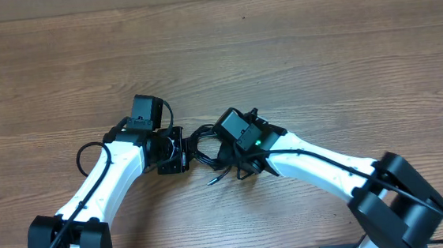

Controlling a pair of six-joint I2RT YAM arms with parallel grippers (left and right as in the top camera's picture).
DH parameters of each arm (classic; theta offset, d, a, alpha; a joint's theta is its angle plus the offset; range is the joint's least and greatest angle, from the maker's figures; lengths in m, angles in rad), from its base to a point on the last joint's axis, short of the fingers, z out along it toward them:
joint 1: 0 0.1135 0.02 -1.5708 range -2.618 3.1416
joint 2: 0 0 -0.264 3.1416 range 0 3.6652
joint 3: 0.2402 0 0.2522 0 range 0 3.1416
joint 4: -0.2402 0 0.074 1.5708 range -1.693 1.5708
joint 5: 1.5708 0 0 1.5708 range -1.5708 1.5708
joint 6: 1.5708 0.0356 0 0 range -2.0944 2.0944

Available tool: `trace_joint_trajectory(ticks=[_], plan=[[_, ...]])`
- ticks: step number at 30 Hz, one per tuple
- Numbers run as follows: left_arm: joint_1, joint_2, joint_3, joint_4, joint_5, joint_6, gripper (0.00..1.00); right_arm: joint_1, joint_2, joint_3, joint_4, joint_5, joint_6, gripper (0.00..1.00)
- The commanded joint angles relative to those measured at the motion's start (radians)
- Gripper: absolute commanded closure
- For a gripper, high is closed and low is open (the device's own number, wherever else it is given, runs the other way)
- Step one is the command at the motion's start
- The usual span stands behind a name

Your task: Untangle cables

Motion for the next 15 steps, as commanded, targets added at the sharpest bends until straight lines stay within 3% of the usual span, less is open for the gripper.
trace_joint_trajectory(ticks=[1,4,10,15], plan=[[0.006,0.001,0.019,-0.003,0.011,0.101,0.96,0.008,0.01,-0.011,0.005,-0.024,-0.071,0.6],[0.006,0.001,0.019,-0.003,0.012,0.114,0.95,0.008,0.011,-0.011,-0.007,-0.024,-0.071,0.65],[0.006,0.001,0.019,0.003,0.012,0.141,0.96,0.008,0.011,-0.011,-0.042,-0.024,-0.079,0.96],[0.006,0.001,0.019,0.021,0.039,0.186,0.96,0.008,0.011,-0.011,-0.05,-0.042,-0.081,0.96]])
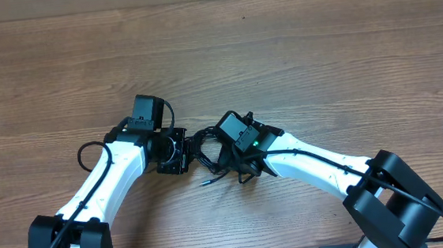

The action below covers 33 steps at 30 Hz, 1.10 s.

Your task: Untangle cables

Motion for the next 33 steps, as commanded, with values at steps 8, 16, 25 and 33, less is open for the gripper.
trace_joint_trajectory(ticks=[8,16,25,33], plan=[[0.007,0.001,0.019,0.077,0.143,0.07,0.96,0.004,0.013,-0.01,-0.001,-0.021,-0.027,0.94],[0.018,0.001,0.019,0.119,0.25,0.007,0.96,0.004,0.039,-0.01,0.003,-0.029,-0.027,0.96],[0.175,0.001,0.019,0.354,0.518,0.007,0.96,-0.024,0.039,-0.01,-0.074,-0.07,-0.019,0.96],[0.262,0.0,0.019,0.534,0.56,-0.011,0.96,-0.128,0.039,-0.01,-0.286,-0.092,0.002,0.96]])
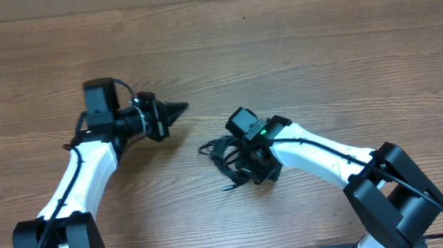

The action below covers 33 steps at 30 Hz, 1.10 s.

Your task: Untangle cables

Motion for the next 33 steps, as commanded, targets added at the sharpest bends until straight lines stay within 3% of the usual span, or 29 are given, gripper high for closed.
trace_joint_trajectory(ticks=[1,3,7,10,12,13,15,17,19,24,28,33], plan=[[0.013,-0.009,0.018,0.035,0.035,-0.008,0.96,-0.035,0.021,-0.018,-0.039,-0.003,-0.006,0.96],[0.011,-0.009,0.018,0.046,0.013,0.052,0.96,-0.042,0.021,-0.018,-0.03,-0.01,-0.029,0.96],[-0.016,-0.008,0.017,0.02,-0.029,0.387,0.91,-0.043,0.02,-0.016,0.032,-0.061,-0.127,0.96],[-0.043,-0.008,0.017,-0.05,-0.063,0.61,0.63,-0.043,0.02,0.0,0.059,-0.105,-0.212,0.96],[-0.061,-0.008,0.017,-0.132,-0.12,0.677,0.48,-0.045,0.02,0.023,0.034,-0.104,-0.241,0.96],[-0.068,-0.008,0.017,-0.179,-0.158,0.687,0.41,-0.051,0.02,0.041,0.007,-0.102,-0.255,0.89],[-0.086,-0.008,0.017,-0.281,-0.254,0.686,0.3,-0.069,0.019,0.077,-0.047,-0.098,-0.278,0.66],[-0.109,-0.008,0.017,-0.366,-0.336,0.685,0.24,-0.095,0.019,0.126,-0.111,-0.087,-0.292,0.57],[-0.134,-0.006,0.017,-0.413,-0.369,0.68,0.24,-0.122,0.019,0.182,-0.181,-0.065,-0.291,0.57],[-0.214,-0.006,0.017,-0.458,-0.436,0.586,0.46,-0.174,0.018,0.327,-0.306,-0.057,-0.335,0.59],[-0.294,-0.006,0.016,-0.485,-0.483,0.441,0.46,-0.195,0.017,0.418,-0.38,-0.055,-0.341,0.59],[-0.383,-0.006,0.015,-0.505,-0.542,0.28,0.37,-0.219,0.01,0.479,-0.412,-0.048,-0.37,0.59]])
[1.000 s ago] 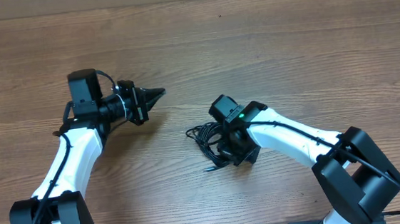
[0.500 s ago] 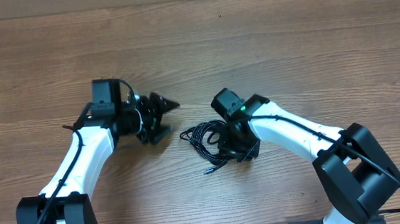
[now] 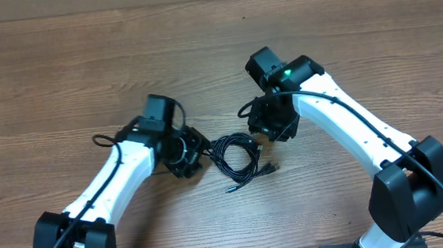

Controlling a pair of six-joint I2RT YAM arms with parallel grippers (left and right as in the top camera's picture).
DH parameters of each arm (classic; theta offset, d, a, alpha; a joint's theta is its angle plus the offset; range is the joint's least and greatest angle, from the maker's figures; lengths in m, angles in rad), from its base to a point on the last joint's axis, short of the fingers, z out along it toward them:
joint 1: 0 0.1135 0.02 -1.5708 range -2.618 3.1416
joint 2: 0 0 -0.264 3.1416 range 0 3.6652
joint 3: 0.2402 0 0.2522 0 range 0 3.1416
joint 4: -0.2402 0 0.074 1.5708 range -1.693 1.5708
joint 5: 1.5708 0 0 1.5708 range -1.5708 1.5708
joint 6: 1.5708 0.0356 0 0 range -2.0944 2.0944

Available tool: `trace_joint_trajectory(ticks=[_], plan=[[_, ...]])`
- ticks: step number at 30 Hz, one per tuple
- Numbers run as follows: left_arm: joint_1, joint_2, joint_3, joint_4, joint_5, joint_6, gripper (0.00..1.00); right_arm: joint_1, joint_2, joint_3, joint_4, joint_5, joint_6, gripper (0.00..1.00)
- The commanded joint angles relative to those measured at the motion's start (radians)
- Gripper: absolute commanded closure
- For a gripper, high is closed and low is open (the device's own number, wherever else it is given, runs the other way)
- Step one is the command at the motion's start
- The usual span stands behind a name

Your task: Untangle cables

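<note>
A black cable lies coiled in a loose tangle on the wooden table. One plug end points right and another trails toward the front. My left gripper is low at the coil's left edge. Its jaws look spread, with nothing seen between them. My right gripper hangs just beyond the coil's upper right. It is apart from the cable and seems open, though the wrist hides most of its fingers.
The only other things in view are the two white arms, reaching in from the front corners, and a light strip along the table's far edge.
The right gripper was on the coil and is now up and to the right, with the cable left on the table. The left gripper was shut at the far left and is now at the coil's left edge.
At first both grippers were down on the tangle at the middle of the table, left and right of it. Then the left gripper was away and shut while the right stayed on the coil. Now the coil lies slightly looser, the right gripper off it and the left beside it.
</note>
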Motion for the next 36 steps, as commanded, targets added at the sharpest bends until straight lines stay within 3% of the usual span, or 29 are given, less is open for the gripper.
trace_joint_trajectory(ticks=[1,6,10,16,21,29,33,36], plan=[[-0.047,-0.005,0.009,-0.004,-0.087,-0.169,0.37,-0.025,-0.01,0.047,-0.01,0.016,-0.03,0.59],[-0.087,0.009,0.008,0.011,-0.157,-0.26,0.39,-0.053,-0.036,0.048,-0.013,0.016,-0.034,0.6],[-0.114,0.048,0.008,0.053,-0.204,-0.262,0.48,-0.061,-0.04,0.048,-0.017,0.016,-0.034,0.6],[-0.12,0.14,0.008,0.109,-0.202,-0.273,0.53,-0.061,-0.04,0.048,-0.024,0.016,-0.034,0.6],[-0.118,0.185,0.008,0.109,-0.163,-0.272,0.96,-0.061,-0.04,0.048,-0.024,0.016,-0.033,0.6],[-0.114,0.181,0.013,0.111,-0.208,-0.229,0.96,-0.061,-0.04,0.048,-0.048,0.007,-0.033,0.59],[-0.078,0.146,0.045,0.111,-0.203,-0.137,0.96,-0.061,-0.04,0.048,-0.084,-0.026,-0.046,0.59],[-0.038,0.083,0.088,0.113,-0.188,-0.027,0.96,-0.061,-0.04,0.048,-0.093,-0.07,-0.138,0.59]])
